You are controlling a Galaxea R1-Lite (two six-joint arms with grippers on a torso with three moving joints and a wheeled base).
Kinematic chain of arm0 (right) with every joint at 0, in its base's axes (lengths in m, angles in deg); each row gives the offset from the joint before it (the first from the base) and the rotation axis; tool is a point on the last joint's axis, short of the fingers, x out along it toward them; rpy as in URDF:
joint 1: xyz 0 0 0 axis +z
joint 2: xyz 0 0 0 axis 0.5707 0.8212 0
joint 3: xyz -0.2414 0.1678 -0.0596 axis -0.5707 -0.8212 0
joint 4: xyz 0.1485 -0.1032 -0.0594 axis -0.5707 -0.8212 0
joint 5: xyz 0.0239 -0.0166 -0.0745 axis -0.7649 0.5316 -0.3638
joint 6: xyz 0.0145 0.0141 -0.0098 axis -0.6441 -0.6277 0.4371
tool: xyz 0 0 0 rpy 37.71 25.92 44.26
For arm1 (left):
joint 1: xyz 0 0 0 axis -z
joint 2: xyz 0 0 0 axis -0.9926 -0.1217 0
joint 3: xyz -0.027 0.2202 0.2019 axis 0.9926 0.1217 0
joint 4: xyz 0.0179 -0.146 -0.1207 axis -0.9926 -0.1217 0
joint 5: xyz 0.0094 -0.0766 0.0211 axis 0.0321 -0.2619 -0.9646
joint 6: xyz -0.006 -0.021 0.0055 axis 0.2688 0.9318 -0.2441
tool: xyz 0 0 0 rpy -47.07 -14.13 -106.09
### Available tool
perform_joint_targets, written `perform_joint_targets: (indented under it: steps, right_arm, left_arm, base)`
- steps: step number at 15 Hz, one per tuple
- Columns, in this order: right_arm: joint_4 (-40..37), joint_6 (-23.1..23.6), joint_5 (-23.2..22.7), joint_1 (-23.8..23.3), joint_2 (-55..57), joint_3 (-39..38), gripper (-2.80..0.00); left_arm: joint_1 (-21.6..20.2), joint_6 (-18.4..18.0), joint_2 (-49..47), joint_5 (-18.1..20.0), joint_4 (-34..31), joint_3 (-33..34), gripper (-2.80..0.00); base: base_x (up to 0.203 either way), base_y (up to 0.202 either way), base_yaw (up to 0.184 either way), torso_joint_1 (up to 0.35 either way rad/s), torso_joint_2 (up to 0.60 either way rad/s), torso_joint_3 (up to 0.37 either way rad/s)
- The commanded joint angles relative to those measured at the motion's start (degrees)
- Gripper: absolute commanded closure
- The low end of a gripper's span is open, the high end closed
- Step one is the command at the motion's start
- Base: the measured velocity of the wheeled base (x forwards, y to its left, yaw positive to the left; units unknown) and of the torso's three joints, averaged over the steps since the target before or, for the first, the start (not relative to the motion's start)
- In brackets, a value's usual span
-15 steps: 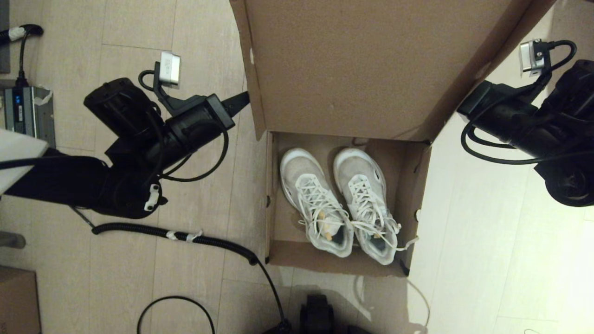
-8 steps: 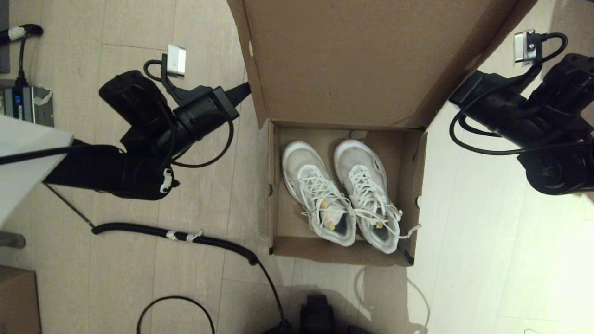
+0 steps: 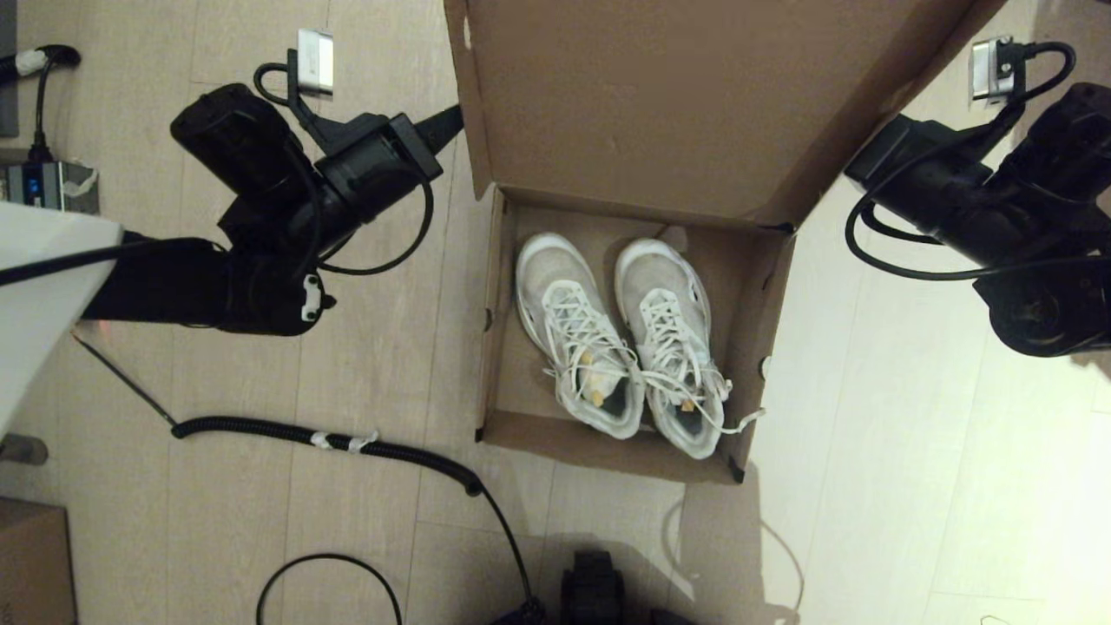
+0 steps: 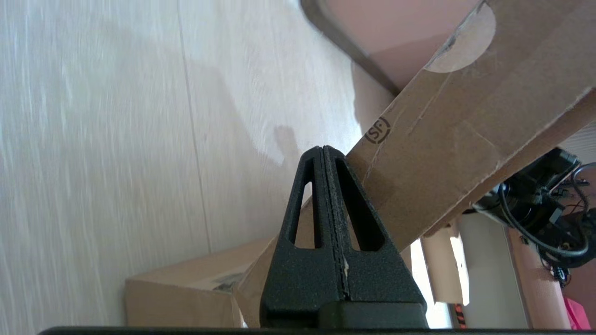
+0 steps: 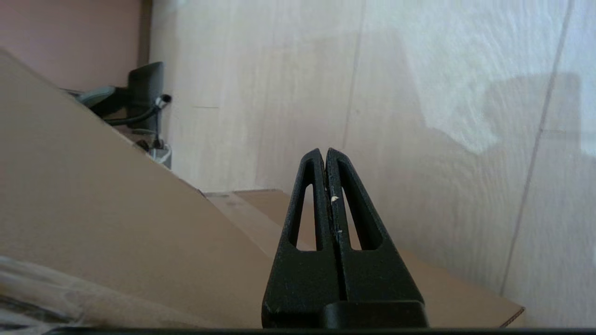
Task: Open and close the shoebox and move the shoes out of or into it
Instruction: Close the shoe box
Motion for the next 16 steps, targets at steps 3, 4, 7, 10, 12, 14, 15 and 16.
perform_joint_targets:
  steps: [3,4,7,10,12,14,15,16]
  right_arm:
    - [0.2,-0.12,-0.27,0.67,-0.46,3.01,0.0]
    - [0.26,-0.09,-0.35,0.99,-0.6,3.15,0.0]
    - [0.26,0.56,-0.69,1.53,-0.99,2.62,0.0]
    - [0.26,1.89,-1.06,2.1,-2.29,2.01,0.0]
    - [0.26,3.95,-1.6,3.22,-2.88,1.81,0.0]
    - [0.33,6.66,-2.94,3.66,-3.79,0.65,0.0]
    - [0.34,6.78,-3.53,4.07,-4.65,-0.12,0.0]
    - [0.35,6.89,-3.82,4.87,-5.5,-1.0,0.0]
  left_arm:
    - [0.67,0.16,0.26,0.2,-2.05,-5.21,0.0]
    - [0.92,0.16,0.39,0.21,-2.06,-5.21,0.0]
    - [1.55,0.16,0.94,0.21,-1.73,-4.38,0.0]
    - [2.35,0.08,3.05,0.35,-1.47,-2.08,0.0]
    - [2.43,0.07,4.21,2.15,-1.35,-1.33,0.0]
    - [2.43,0.0,5.9,3.72,-0.93,0.84,0.0]
    - [2.52,-0.01,6.56,4.29,-0.3,2.18,0.0]
    - [2.85,-0.11,7.38,4.39,0.34,3.89,0.0]
  base:
    - [0.0,0.0,0.0,0.0,0.0,0.0]
    - [0.0,0.0,0.0,0.0,0.0,0.0]
    - [0.0,0.0,0.0,0.0,0.0,0.0]
    - [0.0,0.0,0.0,0.0,0.0,0.0]
    - [0.0,0.0,0.0,0.0,0.0,0.0]
    - [0.0,0.0,0.0,0.0,0.0,0.0]
    - [0.0,0.0,0.0,0.0,0.0,0.0]
    - [0.0,0.0,0.0,0.0,0.0,0.0]
